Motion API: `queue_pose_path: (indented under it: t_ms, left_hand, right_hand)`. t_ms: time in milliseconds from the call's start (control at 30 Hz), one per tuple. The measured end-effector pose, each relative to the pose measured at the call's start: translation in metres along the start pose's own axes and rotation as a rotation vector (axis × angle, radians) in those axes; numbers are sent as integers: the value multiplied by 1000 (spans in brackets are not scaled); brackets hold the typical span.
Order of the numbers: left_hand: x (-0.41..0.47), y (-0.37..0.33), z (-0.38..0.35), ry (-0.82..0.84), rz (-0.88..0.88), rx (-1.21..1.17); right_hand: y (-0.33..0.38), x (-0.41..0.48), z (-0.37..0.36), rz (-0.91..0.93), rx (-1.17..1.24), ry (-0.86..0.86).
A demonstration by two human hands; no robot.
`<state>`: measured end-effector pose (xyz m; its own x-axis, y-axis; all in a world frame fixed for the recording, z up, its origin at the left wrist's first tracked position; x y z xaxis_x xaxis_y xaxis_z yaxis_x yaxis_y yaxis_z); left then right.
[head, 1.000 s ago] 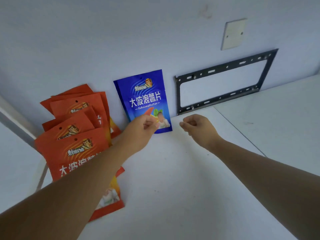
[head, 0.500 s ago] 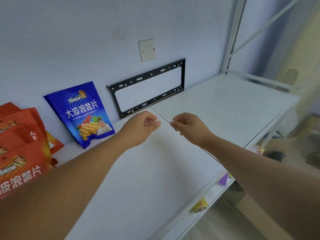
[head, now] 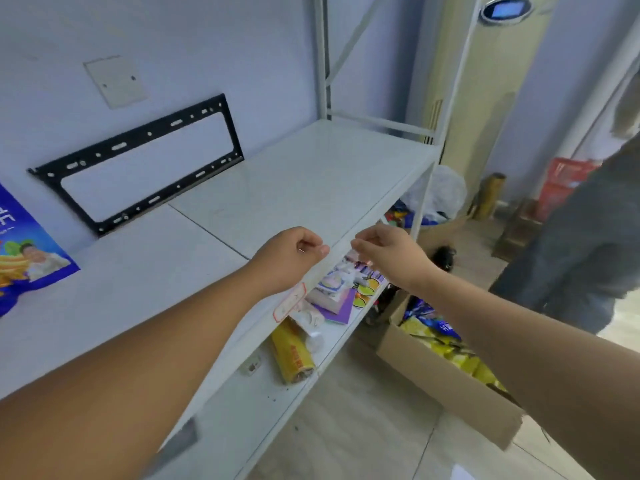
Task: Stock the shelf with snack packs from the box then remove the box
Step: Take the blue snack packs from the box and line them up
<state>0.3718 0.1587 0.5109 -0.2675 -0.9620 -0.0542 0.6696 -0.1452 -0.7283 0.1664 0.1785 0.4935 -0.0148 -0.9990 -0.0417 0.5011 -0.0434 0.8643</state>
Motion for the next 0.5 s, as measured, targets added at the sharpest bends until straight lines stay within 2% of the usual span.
queue_pose_path:
  t_ms: [233,500]
  left_hand:
    - [23,-60,-73,112,-74,23]
    - [50,-98,-169,322,-138,34]
  right_hand:
    - [-60,-36,90,-67,5,-114]
    - [-141,-69,155,-257,26,-235]
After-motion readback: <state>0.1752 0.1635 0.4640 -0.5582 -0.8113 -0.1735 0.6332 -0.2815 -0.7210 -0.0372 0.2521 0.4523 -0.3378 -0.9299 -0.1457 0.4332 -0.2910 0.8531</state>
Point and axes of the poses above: each hand's wrist, its own x-axis towards the middle knuckle, its own z-axis out of the back of the hand, y = z × x, the point moved 3 cm from there along x, towards the middle knuckle, and after that the axes turned 1 degree about y, right-handed, at the moved point
